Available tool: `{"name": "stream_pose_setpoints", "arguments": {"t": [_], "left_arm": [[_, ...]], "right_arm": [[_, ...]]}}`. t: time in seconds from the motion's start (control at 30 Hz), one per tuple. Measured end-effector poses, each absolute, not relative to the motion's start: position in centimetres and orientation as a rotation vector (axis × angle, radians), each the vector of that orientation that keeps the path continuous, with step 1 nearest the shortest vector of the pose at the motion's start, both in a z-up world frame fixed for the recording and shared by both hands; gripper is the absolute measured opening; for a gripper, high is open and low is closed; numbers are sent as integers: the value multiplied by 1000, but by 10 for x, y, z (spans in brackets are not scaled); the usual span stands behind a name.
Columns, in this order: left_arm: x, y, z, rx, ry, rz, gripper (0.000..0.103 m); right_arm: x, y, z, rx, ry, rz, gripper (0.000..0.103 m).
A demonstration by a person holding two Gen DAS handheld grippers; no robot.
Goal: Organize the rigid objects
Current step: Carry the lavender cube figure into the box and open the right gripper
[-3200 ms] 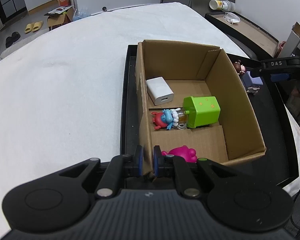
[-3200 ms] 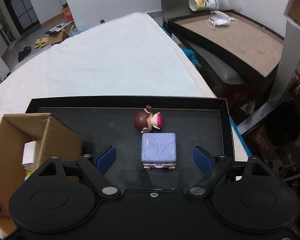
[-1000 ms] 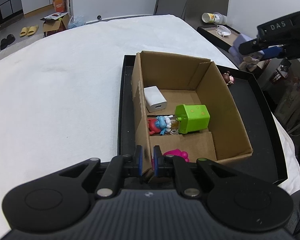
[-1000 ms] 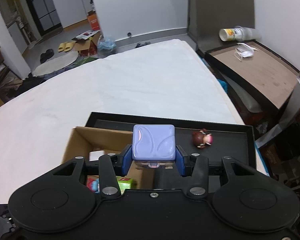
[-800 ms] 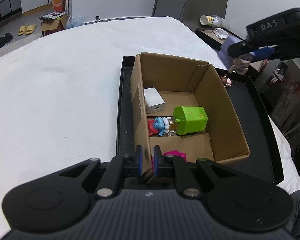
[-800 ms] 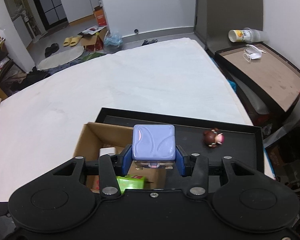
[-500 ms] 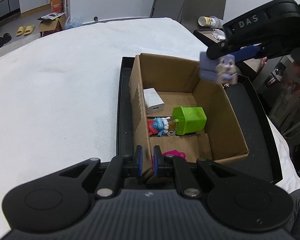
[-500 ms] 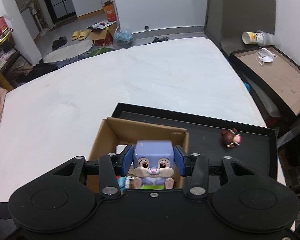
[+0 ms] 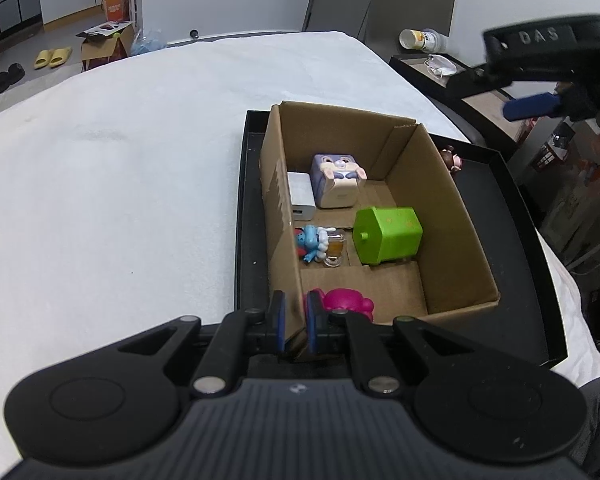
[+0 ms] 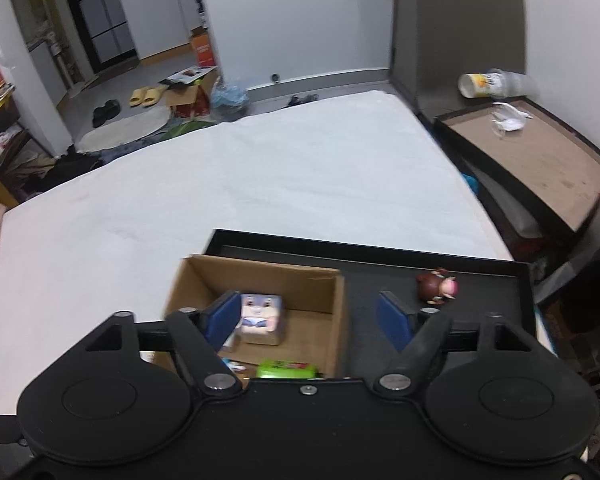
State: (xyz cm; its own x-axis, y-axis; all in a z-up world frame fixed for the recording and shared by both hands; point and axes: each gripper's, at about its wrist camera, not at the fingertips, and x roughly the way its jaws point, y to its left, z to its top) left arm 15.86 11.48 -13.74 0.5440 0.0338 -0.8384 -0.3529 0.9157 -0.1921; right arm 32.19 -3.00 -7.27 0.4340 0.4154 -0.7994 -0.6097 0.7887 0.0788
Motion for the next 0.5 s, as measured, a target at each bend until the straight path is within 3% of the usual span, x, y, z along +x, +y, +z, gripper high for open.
{"name": "stream_pose_setpoints", "arguments": {"t": [0.5], "left_arm": [[162, 109, -138, -331, 985, 257, 10]], "right_arm": [[356, -85, -99, -165, 959, 581, 78]]}}
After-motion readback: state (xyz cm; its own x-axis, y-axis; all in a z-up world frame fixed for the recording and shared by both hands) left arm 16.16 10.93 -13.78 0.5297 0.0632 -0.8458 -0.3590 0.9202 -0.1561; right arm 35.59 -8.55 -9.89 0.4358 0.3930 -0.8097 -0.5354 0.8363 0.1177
